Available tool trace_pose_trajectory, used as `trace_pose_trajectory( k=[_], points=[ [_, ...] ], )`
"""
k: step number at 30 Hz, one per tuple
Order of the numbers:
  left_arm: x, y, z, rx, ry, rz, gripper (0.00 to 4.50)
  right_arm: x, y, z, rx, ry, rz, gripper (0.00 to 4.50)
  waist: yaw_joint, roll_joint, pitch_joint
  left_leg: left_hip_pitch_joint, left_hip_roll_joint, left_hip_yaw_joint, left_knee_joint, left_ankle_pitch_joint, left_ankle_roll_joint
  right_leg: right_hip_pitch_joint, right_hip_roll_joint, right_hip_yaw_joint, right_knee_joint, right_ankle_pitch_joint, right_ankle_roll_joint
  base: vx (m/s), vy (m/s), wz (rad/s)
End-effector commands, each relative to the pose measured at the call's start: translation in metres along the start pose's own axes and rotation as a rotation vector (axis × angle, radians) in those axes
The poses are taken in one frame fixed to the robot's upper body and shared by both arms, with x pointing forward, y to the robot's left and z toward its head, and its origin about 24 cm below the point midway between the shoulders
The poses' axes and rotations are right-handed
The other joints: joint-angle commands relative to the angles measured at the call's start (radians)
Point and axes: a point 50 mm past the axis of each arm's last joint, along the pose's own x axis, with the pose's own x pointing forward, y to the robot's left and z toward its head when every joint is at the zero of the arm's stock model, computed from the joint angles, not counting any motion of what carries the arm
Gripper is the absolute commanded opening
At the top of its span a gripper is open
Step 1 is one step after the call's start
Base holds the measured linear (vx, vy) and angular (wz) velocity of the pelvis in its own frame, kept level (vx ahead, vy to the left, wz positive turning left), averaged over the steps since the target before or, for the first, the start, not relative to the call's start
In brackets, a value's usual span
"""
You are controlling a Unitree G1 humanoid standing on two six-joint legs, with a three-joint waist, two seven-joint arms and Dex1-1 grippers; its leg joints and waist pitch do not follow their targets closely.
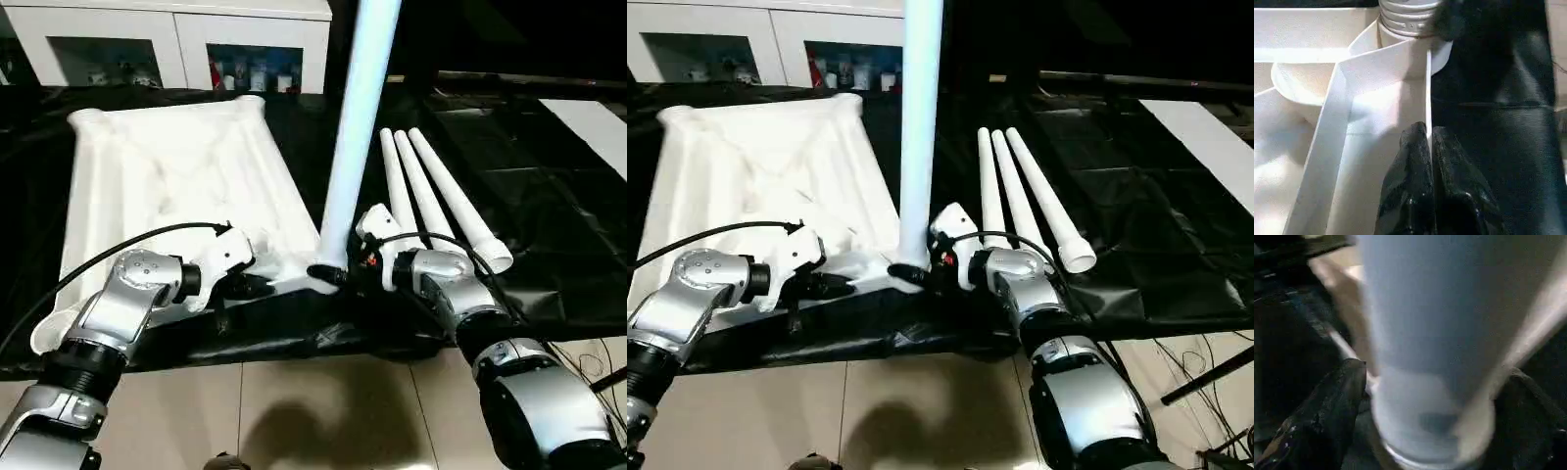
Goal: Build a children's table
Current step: Rotate leg to tighten
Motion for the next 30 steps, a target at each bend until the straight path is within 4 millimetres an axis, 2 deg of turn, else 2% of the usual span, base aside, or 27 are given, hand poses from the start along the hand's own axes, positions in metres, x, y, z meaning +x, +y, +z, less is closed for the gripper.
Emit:
trace_pose_trajectory(
  k=[1,3,4,7,15,19,22,24,25,26,27,30],
  points=[
    [0.002,-0.004,0.012,0.037,-0.064,-0.054,0.00,-0.004,0.000,0.000,-0.024,0.006,0.029,3.93,-0.001,0.006,-0.067,0.011,0.012,0.008,-0.057,-0.135,0.067,0.054,-0.066,0.040,-0.064,0.022,-0.249,0.000,0.000,0.00],
    [0.002,-0.004,0.012,0.038,-0.064,-0.058,0.00,-0.004,0.001,0.001,-0.024,0.004,0.037,3.93,-0.001,0.007,-0.067,0.011,0.012,0.008,-0.057,-0.132,0.065,0.055,-0.066,0.040,-0.063,0.025,-0.250,0.000,0.000,0.00],
    [0.001,-0.004,0.012,0.039,-0.065,-0.061,0.00,-0.004,0.001,0.001,-0.023,0.004,0.041,3.77,-0.001,0.006,-0.067,0.011,0.012,0.008,-0.057,-0.130,0.066,0.054,-0.065,0.040,-0.062,0.029,-0.252,0.000,0.000,0.00],
    [0.000,-0.004,0.011,0.039,-0.065,-0.061,0.00,-0.003,0.002,0.001,-0.026,0.015,0.050,3.66,-0.001,0.006,-0.067,0.012,0.012,0.008,-0.057,-0.129,0.065,0.054,-0.066,0.040,-0.062,0.028,-0.252,0.000,0.000,0.00],
    [-0.003,-0.005,0.009,0.031,-0.061,-0.065,0.00,-0.003,0.003,0.001,-0.013,0.010,0.068,2.87,0.002,0.002,-0.067,0.011,0.012,0.008,-0.057,-0.120,0.070,0.055,-0.066,0.040,-0.061,0.031,-0.250,0.000,0.000,0.00],
    [-0.004,-0.006,0.007,0.026,-0.055,-0.067,0.00,-0.001,0.004,-0.003,-0.003,0.028,0.060,2.75,0.001,0.002,-0.067,0.010,0.012,0.008,-0.057,-0.117,0.069,0.054,-0.066,0.040,-0.060,0.032,-0.249,0.000,0.000,0.00],
    [-0.003,-0.004,0.006,0.016,-0.045,-0.024,0.00,0.002,0.001,-0.008,0.038,0.037,-0.036,2.73,-0.002,-0.001,-0.065,0.011,0.010,0.007,-0.059,-0.123,0.060,0.053,-0.067,0.041,-0.062,0.016,-0.244,0.000,0.000,0.00],
    [0.003,0.010,0.003,-0.035,-0.005,0.154,0.00,0.009,-0.006,-0.015,0.150,0.027,-0.273,2.73,-0.009,0.002,-0.064,0.015,0.011,0.007,-0.063,-0.148,0.039,0.050,-0.067,0.042,-0.067,-0.025,-0.239,0.000,0.000,0.00],
    [0.003,0.010,0.003,-0.035,-0.005,0.154,0.00,0.009,-0.006,-0.015,0.150,0.027,-0.273,2.72,-0.013,0.001,-0.062,0.017,0.008,0.005,-0.066,-0.164,0.020,0.050,-0.068,0.043,-0.073,-0.067,-0.230,0.000,0.000,0.00],
    [0.008,0.017,0.005,-0.079,-0.016,0.247,0.00,0.015,-0.007,-0.018,0.211,0.019,-0.384,2.72,-0.013,0.008,-0.064,0.018,0.008,0.003,-0.065,-0.174,0.008,0.051,-0.070,0.043,-0.074,-0.091,-0.222,0.000,0.000,0.00],
    [0.010,0.019,0.006,-0.097,-0.026,0.282,0.00,0.017,-0.007,-0.019,0.240,0.015,-0.430,2.72,-0.017,0.006,-0.062,0.017,0.008,0.006,-0.066,-0.180,0.004,0.048,-0.068,0.045,-0.077,-0.098,-0.218,0.000,0.000,0.00],
    [0.019,0.024,0.010,-0.165,-0.038,0.375,0.00,0.029,-0.004,-0.020,0.353,-0.027,-0.547,2.72,-0.015,0.004,-0.064,0.018,0.007,0.004,-0.066,-0.190,-0.008,0.049,-0.071,0.046,-0.081,-0.125,-0.201,0.000,0.000,0.00]
  ],
)
